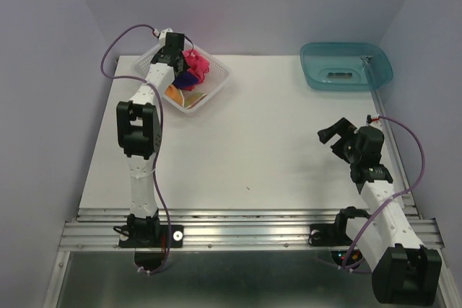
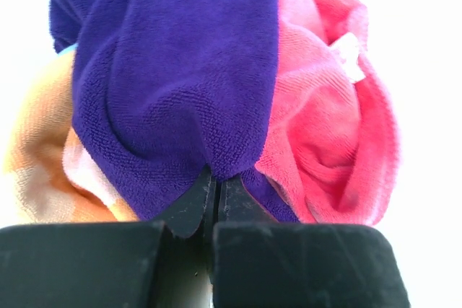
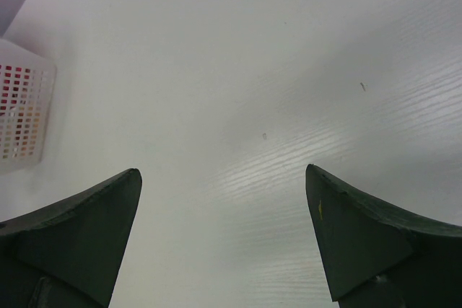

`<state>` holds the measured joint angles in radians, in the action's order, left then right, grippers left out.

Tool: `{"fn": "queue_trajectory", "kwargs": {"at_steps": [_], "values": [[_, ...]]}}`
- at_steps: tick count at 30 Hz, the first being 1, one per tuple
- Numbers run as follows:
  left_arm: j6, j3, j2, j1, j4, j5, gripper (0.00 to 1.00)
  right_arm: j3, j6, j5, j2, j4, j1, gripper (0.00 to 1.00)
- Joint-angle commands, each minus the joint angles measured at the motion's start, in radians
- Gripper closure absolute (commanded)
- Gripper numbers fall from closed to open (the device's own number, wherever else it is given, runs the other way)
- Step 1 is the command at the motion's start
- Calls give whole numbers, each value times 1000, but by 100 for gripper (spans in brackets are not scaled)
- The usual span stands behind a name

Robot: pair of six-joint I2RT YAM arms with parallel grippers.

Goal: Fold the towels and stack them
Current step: Grab crumpled towel, then move the towel to the center of the board

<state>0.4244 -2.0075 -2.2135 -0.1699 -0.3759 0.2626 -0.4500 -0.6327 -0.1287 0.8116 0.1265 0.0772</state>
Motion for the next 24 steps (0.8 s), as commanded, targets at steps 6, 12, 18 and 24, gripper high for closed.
{"fn": "queue_trajectory", "kwargs": {"at_steps": [6,12,18,24], "values": [[-76,-71,259,-20,111,-83,100,-56,5,-8,-34,-21,-2,0],[-98,-152,345,-36,111,-102,100,-47,7,-2,-63,-10,-2,0],[-137,-279,423,-98,111,-31,100,-46,8,-5,-80,-2,-2,0],[-197,-340,541,-227,143,-55,100,-44,5,-11,-92,2,-2,0]]}}
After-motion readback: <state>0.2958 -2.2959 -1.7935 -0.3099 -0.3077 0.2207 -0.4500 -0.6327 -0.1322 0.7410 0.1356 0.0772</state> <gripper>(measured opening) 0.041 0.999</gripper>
